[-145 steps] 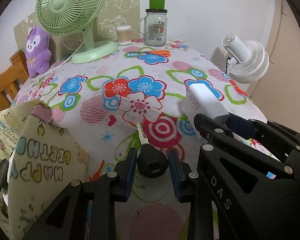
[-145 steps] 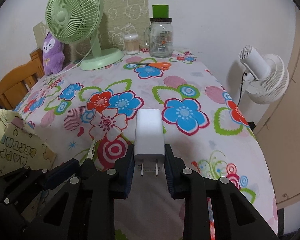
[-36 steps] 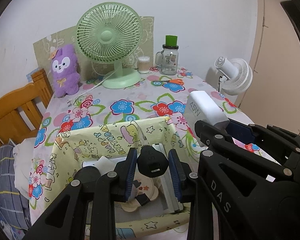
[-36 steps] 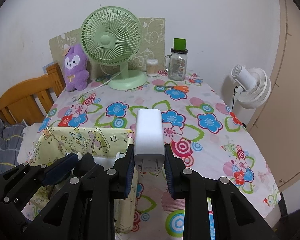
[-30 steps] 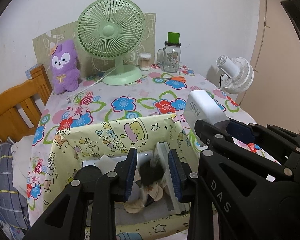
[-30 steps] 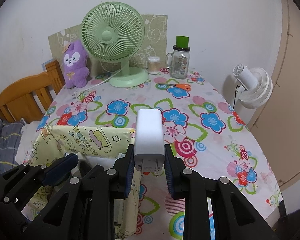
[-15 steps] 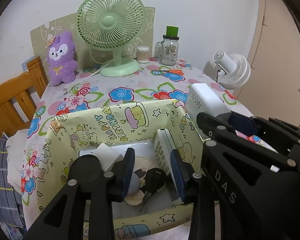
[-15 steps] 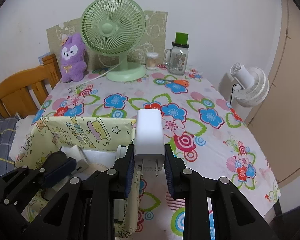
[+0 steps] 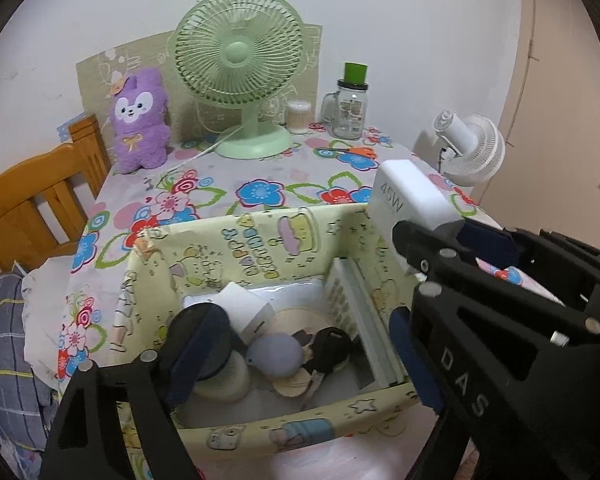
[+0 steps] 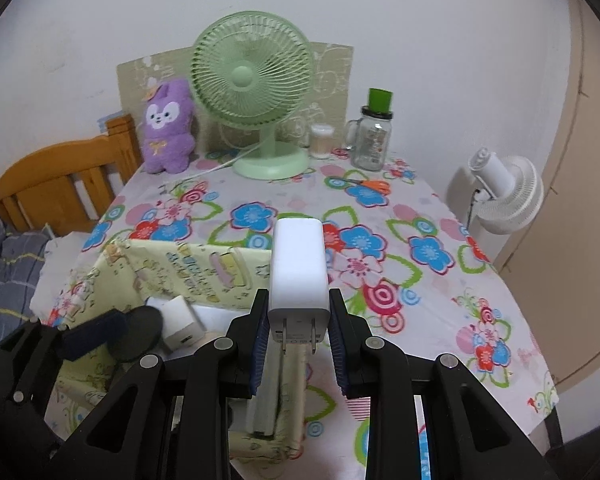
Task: Organize rigid objects
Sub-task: 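Lower the charger and key fob into the box and open both tools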
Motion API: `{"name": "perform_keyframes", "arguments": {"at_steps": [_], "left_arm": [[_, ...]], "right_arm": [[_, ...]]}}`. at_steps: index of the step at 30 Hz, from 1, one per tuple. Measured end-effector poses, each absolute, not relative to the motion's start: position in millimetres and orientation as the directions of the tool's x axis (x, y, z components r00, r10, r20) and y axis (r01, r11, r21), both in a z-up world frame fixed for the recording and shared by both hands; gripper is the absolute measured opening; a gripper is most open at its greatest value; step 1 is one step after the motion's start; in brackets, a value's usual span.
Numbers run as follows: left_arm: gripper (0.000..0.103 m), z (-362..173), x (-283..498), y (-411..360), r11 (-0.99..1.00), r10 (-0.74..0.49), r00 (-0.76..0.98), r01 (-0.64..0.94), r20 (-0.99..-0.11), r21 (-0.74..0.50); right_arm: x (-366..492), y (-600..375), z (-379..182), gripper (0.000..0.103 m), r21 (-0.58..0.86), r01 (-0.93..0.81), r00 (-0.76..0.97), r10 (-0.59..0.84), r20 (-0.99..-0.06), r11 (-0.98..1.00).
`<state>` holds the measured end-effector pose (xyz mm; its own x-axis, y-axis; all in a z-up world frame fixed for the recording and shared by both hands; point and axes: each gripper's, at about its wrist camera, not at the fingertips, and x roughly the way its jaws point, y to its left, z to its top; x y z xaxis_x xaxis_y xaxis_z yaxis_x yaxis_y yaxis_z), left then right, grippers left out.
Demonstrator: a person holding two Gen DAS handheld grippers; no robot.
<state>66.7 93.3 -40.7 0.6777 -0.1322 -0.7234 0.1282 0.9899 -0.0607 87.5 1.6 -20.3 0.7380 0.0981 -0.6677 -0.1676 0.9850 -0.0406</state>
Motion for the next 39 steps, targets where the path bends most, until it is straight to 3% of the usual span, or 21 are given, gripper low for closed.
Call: {"name": "perform_keyframes", "arguments": {"at_steps": [9,22,23,27,34,36,39], "left_arm": [[0.093,-49,82,108,0.997,-0.058,0.666,0.076,-0.744,-0.01],[0.095,-62,103,117,0.998,-0.042,0.633,0.054,-0.773,-0.011],[0.095,-63,103,117,0.998,-0.043,0.633,0.054,-0.773,-0.012],[0.095,-61,103,114,0.998,-0.042,0.64,0.059,-0.768,-0.006],[0.095,-53,94,106,0.997,-0.054,0.657,0.072,-0.752,-0.008],[0.095,-51,90,102,0.997,-0.055,0.661,0.073,-0.748,-0.009],[0.095,-45,84,97,0.997,-0.061,0.673,0.081,-0.737,-0.008]], "right_arm": [[108,22,-37,0.03,0.002,-0.241,0.684,0.171,-0.709,0.971],[137,34,-54,0.032,0.023,-0.289,0.628,0.208,-0.75,0.957],[138,34,-54,0.034,0.02,-0.285,0.633,0.204,-0.747,0.958],[136,32,-54,0.057,0.018,-0.274,0.641,0.196,-0.742,0.962],[125,22,-45,0.059,0.024,-0.264,0.658,0.198,-0.727,0.964],[121,19,-43,0.067,0.018,-0.25,0.666,0.185,-0.723,0.968],[112,13,-36,0.07,0.01,-0.234,0.687,0.172,-0.706,0.972]]}}
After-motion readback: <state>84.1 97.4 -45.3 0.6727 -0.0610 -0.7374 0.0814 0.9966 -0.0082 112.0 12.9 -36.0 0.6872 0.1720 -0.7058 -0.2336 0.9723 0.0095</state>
